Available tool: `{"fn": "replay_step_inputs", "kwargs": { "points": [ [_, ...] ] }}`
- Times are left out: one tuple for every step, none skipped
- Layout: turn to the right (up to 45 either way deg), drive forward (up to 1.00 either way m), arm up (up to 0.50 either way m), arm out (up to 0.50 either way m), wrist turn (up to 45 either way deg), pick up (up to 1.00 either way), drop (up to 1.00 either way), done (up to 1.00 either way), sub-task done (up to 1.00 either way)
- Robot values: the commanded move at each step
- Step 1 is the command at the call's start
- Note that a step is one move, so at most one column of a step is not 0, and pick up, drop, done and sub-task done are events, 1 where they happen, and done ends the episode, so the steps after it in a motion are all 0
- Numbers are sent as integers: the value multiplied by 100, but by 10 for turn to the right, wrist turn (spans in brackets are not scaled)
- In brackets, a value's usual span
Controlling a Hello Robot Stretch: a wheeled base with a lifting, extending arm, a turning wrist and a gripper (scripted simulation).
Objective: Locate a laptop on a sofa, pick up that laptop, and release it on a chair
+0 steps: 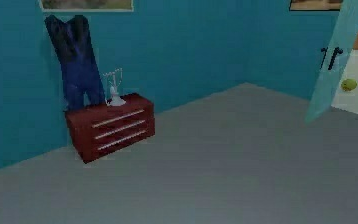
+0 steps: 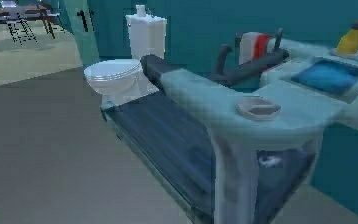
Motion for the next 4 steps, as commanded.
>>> {"fn": "replay_step_inputs", "kwargs": {
  "points": [
    [450, 0, 0, 0, 0, 0, 0, 0, 0],
    [0, 100, 0, 0, 0, 0, 0, 0, 0],
    [30, 0, 0, 0, 0, 0, 0, 0, 0],
    [0, 100, 0, 0, 0, 0, 0, 0, 0]
  ]
}}
